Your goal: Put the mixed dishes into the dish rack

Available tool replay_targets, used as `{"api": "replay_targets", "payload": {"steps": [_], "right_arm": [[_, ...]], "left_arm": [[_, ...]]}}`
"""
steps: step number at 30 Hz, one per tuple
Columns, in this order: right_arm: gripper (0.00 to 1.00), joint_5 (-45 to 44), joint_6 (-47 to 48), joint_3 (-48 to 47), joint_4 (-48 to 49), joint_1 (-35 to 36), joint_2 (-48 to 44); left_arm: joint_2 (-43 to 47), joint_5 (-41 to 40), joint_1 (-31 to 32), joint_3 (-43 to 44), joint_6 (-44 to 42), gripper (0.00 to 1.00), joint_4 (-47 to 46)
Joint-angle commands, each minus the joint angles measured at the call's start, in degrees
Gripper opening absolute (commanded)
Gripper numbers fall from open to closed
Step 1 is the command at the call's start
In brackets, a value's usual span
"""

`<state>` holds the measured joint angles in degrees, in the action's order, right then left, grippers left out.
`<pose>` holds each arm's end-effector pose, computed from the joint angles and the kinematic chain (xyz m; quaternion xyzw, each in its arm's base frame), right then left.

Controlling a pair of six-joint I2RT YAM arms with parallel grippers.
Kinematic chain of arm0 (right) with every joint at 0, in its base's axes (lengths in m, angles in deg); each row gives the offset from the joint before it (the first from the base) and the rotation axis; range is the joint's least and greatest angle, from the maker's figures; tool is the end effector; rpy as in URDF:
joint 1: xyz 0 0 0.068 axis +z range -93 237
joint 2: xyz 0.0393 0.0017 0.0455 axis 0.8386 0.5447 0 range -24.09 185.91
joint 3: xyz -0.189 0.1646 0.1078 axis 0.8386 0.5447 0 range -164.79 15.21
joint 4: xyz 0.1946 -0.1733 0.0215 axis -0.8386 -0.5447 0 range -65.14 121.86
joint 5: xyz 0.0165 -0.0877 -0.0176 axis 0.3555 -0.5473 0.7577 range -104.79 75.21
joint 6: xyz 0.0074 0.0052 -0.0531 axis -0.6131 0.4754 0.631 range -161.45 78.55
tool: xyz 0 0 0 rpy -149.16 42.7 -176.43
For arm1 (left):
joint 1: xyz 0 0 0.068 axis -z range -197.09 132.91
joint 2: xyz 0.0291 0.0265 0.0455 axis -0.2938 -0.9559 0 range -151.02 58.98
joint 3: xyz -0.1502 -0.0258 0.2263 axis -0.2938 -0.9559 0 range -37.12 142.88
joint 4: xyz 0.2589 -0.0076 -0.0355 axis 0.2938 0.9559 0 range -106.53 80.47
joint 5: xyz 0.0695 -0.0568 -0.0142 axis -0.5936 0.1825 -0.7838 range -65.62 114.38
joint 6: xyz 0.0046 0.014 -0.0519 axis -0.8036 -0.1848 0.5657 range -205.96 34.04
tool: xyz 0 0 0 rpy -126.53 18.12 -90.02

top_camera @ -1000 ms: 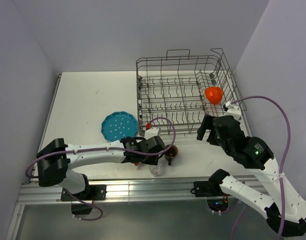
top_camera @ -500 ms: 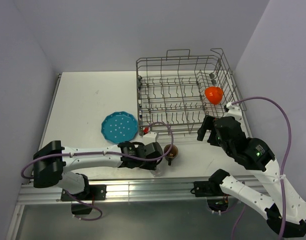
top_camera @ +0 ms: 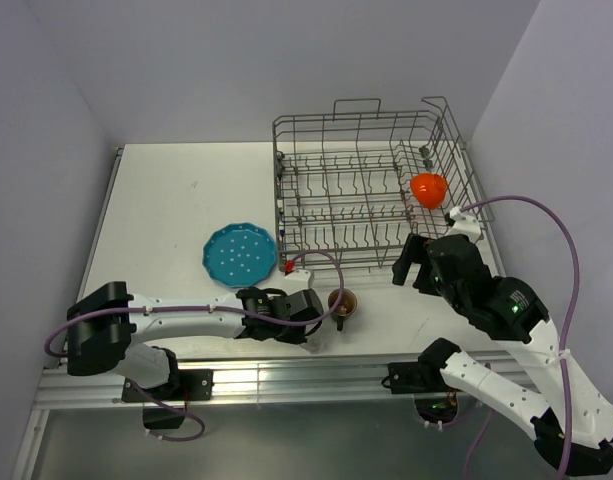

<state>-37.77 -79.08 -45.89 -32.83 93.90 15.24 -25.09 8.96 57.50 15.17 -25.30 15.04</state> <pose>0.0878 0.0484 0.3548 0.0853 0.8979 0.0916 0.4221 0.0839 -0.2686 0.2013 0.0862 0.9609 -0.1614 0.2077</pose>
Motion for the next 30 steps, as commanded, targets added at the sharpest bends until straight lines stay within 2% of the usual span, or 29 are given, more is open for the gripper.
{"api": "replay_targets", "payload": {"steps": [1, 5, 8, 12, 16, 22, 27, 30], "right_arm": [[1.00, 1.4, -0.1, 0.1, 1.5, 0.4, -0.1], [1.00, 4.3, 0.5, -0.2, 1.9, 0.4, 0.4], [1.00, 8.4, 0.8, -0.4, 3.2, 0.4, 0.6], [1.00, 19.4, 1.2, 0.3, 9.4, 0.4, 0.1], [1.00, 31.0, 0.8, 1.9, 16.5, 0.4, 0.0], [1.00, 46.8, -1.0, 4.1, 28.5, 0.4, -0.7], [0.99, 60.6, -6.9, 8.9, 42.5, 0.4, -2.7], [0.98, 64.0, -11.3, 11.5, 49.6, 0.4, -3.5]], "left_arm": [[0.6, 0.9, 0.5, 0.6, -1.0, 0.01, -3.1], [3.3, 0.0, 0.4, 1.2, -0.9, 0.00, -1.9], [8.6, -0.9, 0.5, 1.7, -1.0, 0.00, 0.0], [18.7, -1.5, 0.4, 2.1, -2.6, 0.00, 0.1], [29.2, 1.2, -0.6, 2.0, -6.2, 0.00, -4.6], [36.3, 7.6, -3.2, 0.9, -7.5, 0.00, -13.3], [41.5, 9.4, -3.7, -1.1, -7.0, 0.00, -20.1], [44.1, 10.4, -3.7, -2.5, -6.7, 0.00, -25.1]]}}
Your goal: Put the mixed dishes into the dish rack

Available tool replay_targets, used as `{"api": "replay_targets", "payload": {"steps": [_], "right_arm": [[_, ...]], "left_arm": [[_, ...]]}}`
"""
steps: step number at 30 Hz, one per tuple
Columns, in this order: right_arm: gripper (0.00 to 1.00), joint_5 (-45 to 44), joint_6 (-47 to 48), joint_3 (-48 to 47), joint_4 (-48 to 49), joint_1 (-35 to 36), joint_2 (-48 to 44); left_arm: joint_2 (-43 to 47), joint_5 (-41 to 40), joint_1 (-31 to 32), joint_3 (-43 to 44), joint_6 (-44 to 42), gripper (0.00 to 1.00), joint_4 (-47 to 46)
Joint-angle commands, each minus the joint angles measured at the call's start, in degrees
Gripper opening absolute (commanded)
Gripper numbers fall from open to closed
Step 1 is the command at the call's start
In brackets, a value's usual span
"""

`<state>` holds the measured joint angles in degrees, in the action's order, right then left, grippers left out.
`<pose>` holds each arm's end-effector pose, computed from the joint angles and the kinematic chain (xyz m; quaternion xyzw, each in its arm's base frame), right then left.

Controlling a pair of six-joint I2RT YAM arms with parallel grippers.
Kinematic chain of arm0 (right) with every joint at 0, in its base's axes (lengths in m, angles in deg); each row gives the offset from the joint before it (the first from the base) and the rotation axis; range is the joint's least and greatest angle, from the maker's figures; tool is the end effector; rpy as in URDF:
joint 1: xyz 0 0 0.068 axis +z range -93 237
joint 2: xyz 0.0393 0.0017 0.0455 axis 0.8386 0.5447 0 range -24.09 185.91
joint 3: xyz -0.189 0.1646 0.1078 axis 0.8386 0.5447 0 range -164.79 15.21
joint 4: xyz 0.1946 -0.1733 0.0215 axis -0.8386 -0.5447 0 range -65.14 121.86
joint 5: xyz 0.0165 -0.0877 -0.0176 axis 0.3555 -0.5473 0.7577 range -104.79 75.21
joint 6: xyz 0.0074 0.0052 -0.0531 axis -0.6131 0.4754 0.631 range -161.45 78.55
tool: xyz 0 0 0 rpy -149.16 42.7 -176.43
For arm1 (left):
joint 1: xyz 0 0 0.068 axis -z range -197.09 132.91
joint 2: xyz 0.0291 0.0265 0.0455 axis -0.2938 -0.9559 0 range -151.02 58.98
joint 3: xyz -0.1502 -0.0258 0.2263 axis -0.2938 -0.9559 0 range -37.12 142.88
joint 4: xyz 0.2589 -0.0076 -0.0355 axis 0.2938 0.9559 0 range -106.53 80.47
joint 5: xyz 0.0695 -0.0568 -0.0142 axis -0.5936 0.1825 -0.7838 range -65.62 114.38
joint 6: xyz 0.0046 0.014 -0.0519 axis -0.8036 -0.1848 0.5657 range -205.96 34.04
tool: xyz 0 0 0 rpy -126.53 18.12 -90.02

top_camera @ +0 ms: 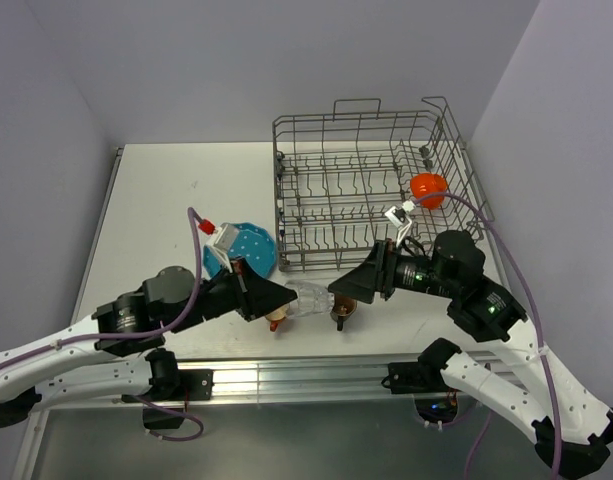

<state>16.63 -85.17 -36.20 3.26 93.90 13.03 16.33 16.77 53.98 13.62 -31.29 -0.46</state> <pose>0.0955 0.0948 0.3658 -0.1206 0.7687 0.5451 0.3121 0.0591 -0.1576 0.3712 0.0643 0.7515 -0.5598 0.3432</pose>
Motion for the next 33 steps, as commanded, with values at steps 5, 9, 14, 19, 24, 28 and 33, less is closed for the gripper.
{"api": "replay_targets", "payload": {"steps": [5, 9, 14, 19, 24, 28, 33], "right_arm": [[0.97, 15.2, -11.8, 5.4, 24.7, 0.4, -2.7], [0.96, 18.1, -18.3, 7.6, 33.6, 0.4, -4.3], [0.95, 19.7, -21.7, 8.8, 38.3, 0.4, -4.0], [0.93, 19.9, -24.0, 8.4, 41.5, 0.3, -3.7], [0.91, 19.6, -24.7, 7.6, 42.4, 0.4, -2.9], [0.90, 19.5, -25.2, 7.2, 42.8, 0.5, -2.2], [0.85, 19.1, -25.4, 7.2, 43.9, 0.6, -1.5]], "left_arm": [[5.7, 3.3, -0.3, -2.9, -0.5, 0.00, -15.5], [5.9, 4.3, -0.3, -3.9, -0.4, 0.00, -20.1], [4.8, 5.7, -0.3, -4.2, -0.1, 0.00, -24.6], [3.0, 6.6, -0.3, -4.0, 0.3, 0.00, -26.4], [1.3, 6.7, -0.3, -4.0, 0.6, 0.00, -27.4], [-0.5, 7.2, -0.3, -3.7, 0.6, 0.00, -28.2], [-1.9, 7.2, -0.4, -3.8, 0.8, 0.00, -29.4]]}}
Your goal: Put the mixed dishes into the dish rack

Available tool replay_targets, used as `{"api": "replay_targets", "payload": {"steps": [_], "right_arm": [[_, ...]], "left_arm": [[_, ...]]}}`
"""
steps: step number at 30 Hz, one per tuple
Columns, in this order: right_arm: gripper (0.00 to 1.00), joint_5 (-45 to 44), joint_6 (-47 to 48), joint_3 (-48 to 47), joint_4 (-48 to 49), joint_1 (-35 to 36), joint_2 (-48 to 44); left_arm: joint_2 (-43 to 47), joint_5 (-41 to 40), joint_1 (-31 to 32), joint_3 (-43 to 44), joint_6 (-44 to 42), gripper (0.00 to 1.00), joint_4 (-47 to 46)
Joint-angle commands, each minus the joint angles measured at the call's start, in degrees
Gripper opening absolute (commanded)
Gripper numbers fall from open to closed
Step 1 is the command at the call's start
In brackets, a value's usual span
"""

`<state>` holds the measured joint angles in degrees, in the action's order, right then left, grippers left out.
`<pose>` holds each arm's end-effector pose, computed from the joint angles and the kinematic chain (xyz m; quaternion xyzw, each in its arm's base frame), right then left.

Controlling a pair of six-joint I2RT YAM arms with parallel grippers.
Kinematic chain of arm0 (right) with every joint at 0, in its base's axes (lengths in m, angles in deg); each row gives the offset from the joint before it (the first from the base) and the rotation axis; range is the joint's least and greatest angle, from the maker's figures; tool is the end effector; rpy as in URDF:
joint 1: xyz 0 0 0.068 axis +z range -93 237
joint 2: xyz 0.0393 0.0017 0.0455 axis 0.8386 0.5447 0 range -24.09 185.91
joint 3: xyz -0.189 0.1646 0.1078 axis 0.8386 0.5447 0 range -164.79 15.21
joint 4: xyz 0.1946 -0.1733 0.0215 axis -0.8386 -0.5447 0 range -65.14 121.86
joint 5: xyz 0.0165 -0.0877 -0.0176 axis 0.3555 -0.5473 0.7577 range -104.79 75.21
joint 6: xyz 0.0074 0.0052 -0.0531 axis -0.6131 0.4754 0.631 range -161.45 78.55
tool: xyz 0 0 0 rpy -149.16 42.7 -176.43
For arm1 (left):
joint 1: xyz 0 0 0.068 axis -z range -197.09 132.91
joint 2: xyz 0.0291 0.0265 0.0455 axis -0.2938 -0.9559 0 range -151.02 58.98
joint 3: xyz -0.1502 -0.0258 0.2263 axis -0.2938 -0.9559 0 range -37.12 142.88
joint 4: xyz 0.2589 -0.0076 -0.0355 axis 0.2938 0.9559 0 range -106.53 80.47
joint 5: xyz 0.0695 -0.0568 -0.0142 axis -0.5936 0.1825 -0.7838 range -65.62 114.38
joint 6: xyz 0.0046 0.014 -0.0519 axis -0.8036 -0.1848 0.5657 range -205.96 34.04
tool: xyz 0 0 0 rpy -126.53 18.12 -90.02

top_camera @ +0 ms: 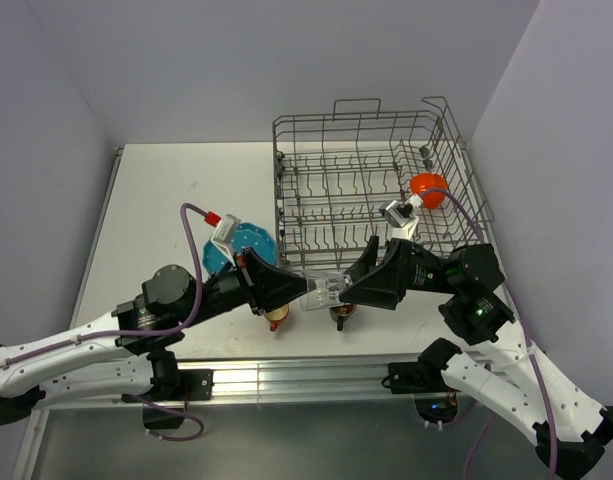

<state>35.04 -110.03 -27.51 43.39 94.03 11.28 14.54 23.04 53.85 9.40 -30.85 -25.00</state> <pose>0.0889 0.1010 0.3887 -0.1864 0.6007 0.7358 0.2509 0.0603 -0.1717 0.3873 0.0791 0.6343 -0.6819 0.3556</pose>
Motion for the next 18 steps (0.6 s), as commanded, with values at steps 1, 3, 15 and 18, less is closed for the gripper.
{"api": "replay_targets", "payload": {"steps": [1, 3, 15, 18], "right_arm": [[0.84, 0.7, -0.9, -1.5, 4.0, 0.5, 0.3], [0.81, 0.6, -1.1, -1.3, 4.9, 0.6, 0.5], [0.08, 0.3, -1.7, -0.3, 6.9, 0.6, 1.0], [0.00, 0.1, -0.6, -1.0, 5.9, 0.6, 1.3]], "left_arm": [[-0.2, 0.9, -0.3, 0.2, 0.4, 0.00, -5.0], [-0.4, 1.5, -0.4, 0.1, 0.6, 0.00, -5.2], [-0.7, 3.2, -1.9, -0.9, 2.0, 0.33, -5.2], [-0.3, 3.5, -2.1, -1.5, 2.2, 0.85, -5.0]]}}
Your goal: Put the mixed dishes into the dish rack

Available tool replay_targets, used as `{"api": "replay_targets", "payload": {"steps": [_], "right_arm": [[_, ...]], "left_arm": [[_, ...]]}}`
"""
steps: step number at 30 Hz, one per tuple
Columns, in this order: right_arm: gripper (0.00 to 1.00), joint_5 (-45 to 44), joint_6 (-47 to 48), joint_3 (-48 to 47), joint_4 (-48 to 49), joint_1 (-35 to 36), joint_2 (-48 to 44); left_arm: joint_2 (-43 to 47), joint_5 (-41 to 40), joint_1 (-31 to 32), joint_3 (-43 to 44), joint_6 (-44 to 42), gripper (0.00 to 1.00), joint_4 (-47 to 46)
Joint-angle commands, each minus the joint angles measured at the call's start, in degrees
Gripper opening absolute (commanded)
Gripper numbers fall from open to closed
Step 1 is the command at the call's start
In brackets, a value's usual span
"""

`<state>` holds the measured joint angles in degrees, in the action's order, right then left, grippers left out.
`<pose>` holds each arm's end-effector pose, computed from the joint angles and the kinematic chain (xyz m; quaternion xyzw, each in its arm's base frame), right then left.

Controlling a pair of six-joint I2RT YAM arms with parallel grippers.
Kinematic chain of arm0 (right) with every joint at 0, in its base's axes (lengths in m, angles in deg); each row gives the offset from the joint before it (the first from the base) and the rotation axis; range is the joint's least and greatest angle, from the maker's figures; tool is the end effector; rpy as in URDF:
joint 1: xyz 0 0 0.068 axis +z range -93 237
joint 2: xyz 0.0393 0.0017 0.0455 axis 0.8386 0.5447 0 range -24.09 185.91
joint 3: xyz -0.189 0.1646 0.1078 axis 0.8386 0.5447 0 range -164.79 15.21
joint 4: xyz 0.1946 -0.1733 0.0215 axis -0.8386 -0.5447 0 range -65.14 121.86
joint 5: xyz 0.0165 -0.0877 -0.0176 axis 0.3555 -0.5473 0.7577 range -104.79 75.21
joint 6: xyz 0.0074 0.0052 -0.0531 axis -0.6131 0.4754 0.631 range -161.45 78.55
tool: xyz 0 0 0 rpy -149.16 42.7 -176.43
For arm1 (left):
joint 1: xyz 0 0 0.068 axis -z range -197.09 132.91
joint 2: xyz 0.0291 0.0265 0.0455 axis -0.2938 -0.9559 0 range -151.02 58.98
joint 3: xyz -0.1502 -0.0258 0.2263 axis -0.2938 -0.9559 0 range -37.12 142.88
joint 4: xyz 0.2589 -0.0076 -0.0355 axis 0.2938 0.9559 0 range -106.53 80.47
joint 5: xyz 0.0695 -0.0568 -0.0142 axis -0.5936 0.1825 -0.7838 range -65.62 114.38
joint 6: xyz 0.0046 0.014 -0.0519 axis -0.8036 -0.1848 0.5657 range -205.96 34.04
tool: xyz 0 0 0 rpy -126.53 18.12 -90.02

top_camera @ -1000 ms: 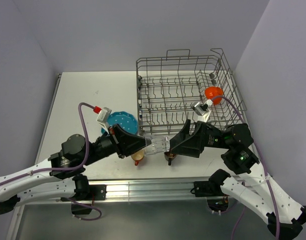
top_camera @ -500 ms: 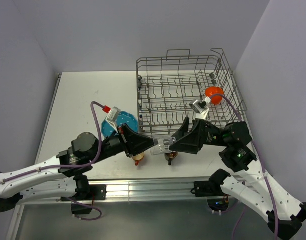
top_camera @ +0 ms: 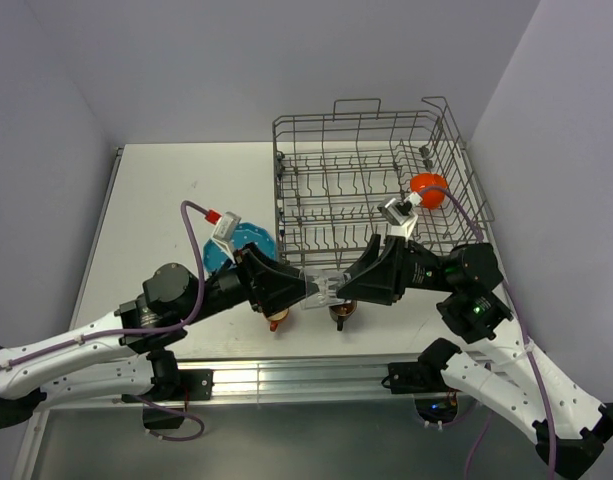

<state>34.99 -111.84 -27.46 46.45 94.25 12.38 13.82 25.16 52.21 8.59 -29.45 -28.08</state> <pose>0.0915 0.1035 0.3911 -0.1851 0.5925 0.7438 0.2478 0.0652 -0.1737 0.3861 0.0753 0.6242 -0.6942 0.3505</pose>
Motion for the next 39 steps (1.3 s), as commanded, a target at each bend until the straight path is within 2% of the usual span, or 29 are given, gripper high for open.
{"api": "replay_targets", "payload": {"steps": [1, 3, 7, 13, 16, 18, 19, 20, 22, 24, 31, 34, 39], "right_arm": [[0.00, -0.6, 1.4, -1.2, 2.2, 0.4, -0.2], [0.00, -1.1, 3.1, -1.8, 0.6, 0.3, -0.3], [0.00, -5.1, 10.3, -6.4, -13.0, 0.1, 0.7], [0.00, -13.9, 22.0, -13.7, -34.1, -3.6, 4.1], [0.00, -21.7, 27.8, -18.9, -44.3, -5.8, 6.7], [0.00, -32.9, 32.2, -25.3, -51.2, -6.8, 10.4], [0.00, -37.9, 33.7, -27.7, -58.3, -6.9, 11.8], [0.00, -48.4, 36.0, -30.2, -61.8, -7.1, 13.4], [0.00, -59.5, 37.5, -36.8, -70.3, -7.4, 18.9], [0.00, -70.4, 39.0, -41.3, -74.1, -8.0, 23.5], [0.00, -74.6, 42.7, -51.4, -81.3, -15.5, 33.9], [0.00, -76.7, 44.4, -54.5, -84.0, -18.4, 38.8], [0.00, -77.2, 46.9, -53.7, -83.8, -24.7, 44.1]], "left_arm": [[0.6, 1.2, -0.5, -0.9, 0.7, 0.99, -1.6], [1.8, 0.1, -0.5, -1.3, 0.4, 0.99, 0.4], [6.5, -5.3, -0.7, -1.3, 0.2, 0.99, 8.1], [16.1, -22.6, -0.6, -0.9, 2.7, 0.99, 26.8], [17.2, -31.2, -0.6, 1.7, 6.0, 0.99, 37.7], [16.3, -34.6, -0.7, 4.0, 6.4, 0.99, 41.6], [14.7, -35.0, -0.6, 4.7, 6.2, 0.99, 43.9], [13.6, -35.1, -0.6, 5.7, 5.9, 0.99, 44.3], [9.8, -34.4, -0.6, 6.4, 4.7, 0.99, 44.5], [6.9, -33.2, -0.6, 6.9, 3.6, 0.99, 43.3], [-8.8, -28.1, -0.6, 9.5, -1.9, 0.98, 38.7], [-13.0, -27.0, -0.6, 10.8, -3.8, 0.98, 37.6], [-15.8, -26.8, -0.6, 11.2, -5.2, 0.98, 36.3]]}}
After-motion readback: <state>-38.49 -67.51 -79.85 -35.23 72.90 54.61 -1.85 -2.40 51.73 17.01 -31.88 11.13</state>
